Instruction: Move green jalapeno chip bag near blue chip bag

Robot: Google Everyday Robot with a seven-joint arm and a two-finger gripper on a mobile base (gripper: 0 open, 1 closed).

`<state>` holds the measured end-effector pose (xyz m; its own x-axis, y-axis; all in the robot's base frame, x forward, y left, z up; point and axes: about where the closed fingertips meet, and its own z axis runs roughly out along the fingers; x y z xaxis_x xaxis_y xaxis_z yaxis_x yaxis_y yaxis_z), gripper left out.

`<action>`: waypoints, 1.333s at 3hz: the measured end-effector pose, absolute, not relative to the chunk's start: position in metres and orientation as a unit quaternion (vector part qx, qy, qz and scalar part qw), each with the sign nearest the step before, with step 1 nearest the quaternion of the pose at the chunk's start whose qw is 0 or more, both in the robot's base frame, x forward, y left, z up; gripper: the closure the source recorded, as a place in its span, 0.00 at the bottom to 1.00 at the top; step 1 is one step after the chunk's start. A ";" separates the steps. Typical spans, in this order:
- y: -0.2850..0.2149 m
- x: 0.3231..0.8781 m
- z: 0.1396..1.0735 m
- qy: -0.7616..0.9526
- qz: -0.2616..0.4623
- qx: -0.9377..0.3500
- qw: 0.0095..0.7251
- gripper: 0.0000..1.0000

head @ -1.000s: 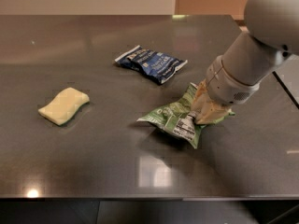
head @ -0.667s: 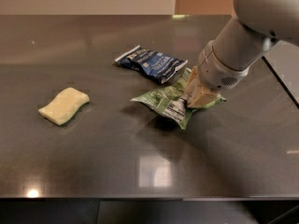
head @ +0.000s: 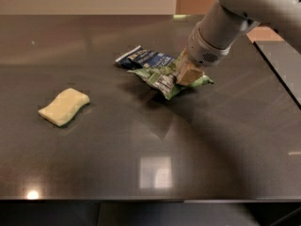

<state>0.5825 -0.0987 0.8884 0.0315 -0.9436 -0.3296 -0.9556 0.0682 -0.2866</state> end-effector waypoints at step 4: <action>-0.115 0.641 0.887 0.730 -0.011 -0.644 0.231 0.04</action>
Offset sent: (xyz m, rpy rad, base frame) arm 0.0888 -0.0383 0.0115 -0.0151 -0.0627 -0.1853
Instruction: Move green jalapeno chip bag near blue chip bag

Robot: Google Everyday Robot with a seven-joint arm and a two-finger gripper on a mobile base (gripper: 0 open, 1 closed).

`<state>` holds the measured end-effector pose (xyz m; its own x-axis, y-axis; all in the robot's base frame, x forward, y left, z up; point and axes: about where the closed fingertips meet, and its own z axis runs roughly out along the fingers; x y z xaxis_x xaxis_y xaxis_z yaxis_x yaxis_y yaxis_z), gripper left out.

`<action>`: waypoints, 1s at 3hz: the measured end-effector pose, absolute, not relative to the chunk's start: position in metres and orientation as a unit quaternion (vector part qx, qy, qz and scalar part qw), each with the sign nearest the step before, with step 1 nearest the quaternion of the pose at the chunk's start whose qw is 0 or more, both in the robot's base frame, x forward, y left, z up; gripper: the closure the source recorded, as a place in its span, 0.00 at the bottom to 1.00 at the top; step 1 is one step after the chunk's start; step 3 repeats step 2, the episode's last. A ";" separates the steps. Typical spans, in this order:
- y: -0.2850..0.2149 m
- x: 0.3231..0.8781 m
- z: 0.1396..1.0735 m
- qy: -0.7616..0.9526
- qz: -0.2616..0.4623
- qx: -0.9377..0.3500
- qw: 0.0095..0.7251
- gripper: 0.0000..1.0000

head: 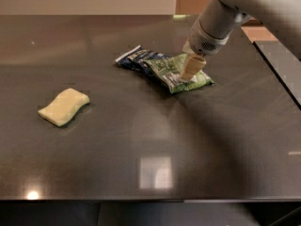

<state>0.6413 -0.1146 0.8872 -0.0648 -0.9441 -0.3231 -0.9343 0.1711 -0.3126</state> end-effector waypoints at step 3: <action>-0.114 0.641 0.886 0.729 -0.010 -0.644 0.230 0.00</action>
Offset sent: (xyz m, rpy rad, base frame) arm 0.0000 0.0006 -0.0009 -0.0003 0.0015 0.0011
